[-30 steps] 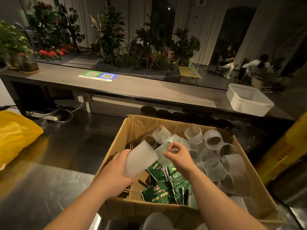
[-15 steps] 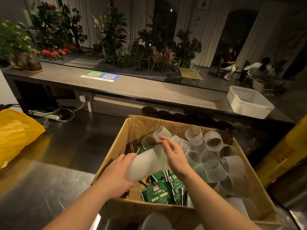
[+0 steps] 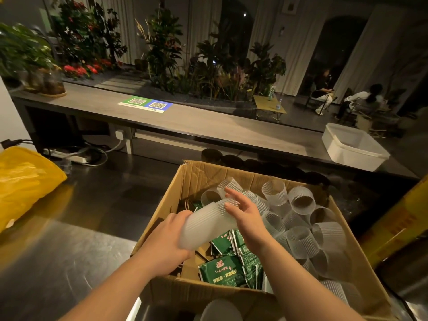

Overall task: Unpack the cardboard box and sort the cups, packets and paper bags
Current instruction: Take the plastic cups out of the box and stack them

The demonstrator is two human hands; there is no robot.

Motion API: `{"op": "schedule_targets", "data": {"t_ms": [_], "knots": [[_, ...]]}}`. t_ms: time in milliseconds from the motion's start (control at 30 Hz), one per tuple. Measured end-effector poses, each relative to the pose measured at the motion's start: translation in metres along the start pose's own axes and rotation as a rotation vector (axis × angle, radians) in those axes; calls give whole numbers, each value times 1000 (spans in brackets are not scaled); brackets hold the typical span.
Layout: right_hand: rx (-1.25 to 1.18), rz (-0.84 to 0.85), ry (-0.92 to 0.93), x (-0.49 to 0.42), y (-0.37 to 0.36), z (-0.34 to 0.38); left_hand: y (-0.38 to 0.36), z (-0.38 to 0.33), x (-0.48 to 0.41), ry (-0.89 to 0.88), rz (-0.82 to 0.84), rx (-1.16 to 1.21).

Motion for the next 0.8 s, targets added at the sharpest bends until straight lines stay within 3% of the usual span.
{"op": "schedule_targets", "data": {"t_ms": [167,233,300,400,467,700,800], "knots": [[74,259,-129,5,-29,-17,-3,5,0,14,40,-1],[43,275,-159,-3,-28,-18,-2,7,0,28,26,1],[154,121,-108,-21,-11,-9,-3,7,0,26,20,-1],[720,-338,-55,-51,31,6,-2,8,0,24,-1,-1],[1007,-488,-45,-64,43,11,-1,8,0,27,-18,2],[1196,-384,-111,-107,37,-7,-2,10,1,33,-36,2],[1168,-412,-41,-114,36,-9,-3,11,0,39,-35,-5]]}}
Point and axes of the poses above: each hand's wrist, its own x-axis away from the middle knuckle, its own y-axis out of the back of the hand, z = x × y, the point moved 8 cm from there along -x, towards the middle knuckle, and after that the axes turned 7 degrees about -y, right-handed, at the moved point
